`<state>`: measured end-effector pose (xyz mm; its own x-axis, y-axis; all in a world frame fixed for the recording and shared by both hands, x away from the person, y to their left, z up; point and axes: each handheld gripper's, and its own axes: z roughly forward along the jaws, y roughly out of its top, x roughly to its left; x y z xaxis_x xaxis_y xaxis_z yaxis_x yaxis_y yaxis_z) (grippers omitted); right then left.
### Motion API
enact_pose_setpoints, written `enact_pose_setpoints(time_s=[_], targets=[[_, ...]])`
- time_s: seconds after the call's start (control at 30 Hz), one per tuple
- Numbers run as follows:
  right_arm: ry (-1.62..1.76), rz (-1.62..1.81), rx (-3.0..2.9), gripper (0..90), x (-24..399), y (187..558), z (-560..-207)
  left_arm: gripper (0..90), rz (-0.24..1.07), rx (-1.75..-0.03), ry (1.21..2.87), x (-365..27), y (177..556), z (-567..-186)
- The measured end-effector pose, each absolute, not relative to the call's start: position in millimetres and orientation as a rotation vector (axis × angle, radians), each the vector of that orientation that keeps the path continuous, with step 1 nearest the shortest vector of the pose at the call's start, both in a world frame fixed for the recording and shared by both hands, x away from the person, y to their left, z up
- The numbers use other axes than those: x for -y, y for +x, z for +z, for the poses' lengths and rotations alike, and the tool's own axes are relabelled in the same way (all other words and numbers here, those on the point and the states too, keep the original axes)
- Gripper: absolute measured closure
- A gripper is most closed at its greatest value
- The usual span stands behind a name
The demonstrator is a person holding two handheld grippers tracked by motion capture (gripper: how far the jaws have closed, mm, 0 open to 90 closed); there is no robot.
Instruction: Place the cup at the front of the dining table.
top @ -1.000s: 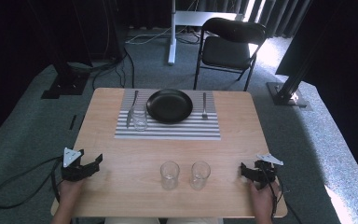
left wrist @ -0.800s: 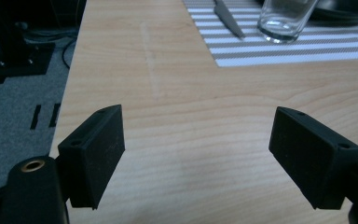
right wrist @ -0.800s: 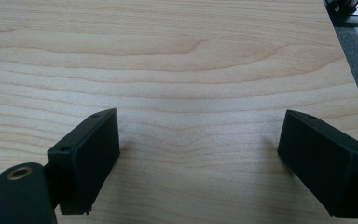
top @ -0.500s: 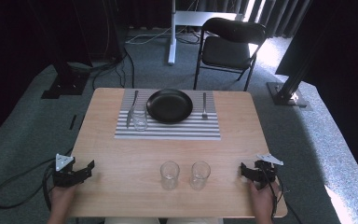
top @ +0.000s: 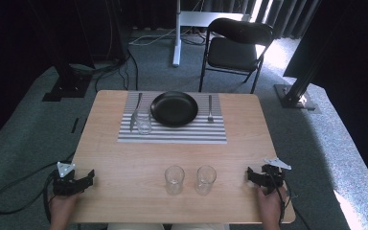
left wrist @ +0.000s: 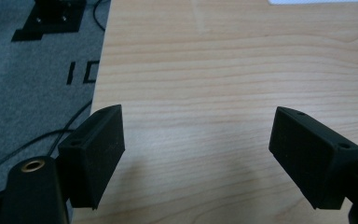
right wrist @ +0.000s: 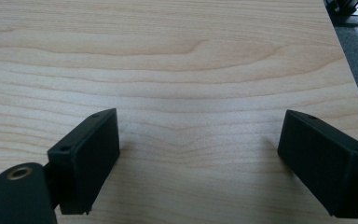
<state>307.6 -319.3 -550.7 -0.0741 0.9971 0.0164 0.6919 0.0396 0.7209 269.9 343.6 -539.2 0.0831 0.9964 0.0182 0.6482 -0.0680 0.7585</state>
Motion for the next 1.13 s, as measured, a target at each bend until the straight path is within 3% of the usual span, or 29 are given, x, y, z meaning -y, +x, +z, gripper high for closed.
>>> enact_pose_setpoints(time_s=[0.27, 1.13], targets=[[1.701, 0.790, -1.820, 12.1, 319.2, 307.7, -550.6, 18.7, 0.754, -1.705, 1.772, -349.4, 269.3, -544.3], [1.701, 0.790, -1.820, 12.1, 319.3, 307.7, -550.6, 18.7, 0.728, -1.705, 1.793, -347.1, 272.3, -545.1]])
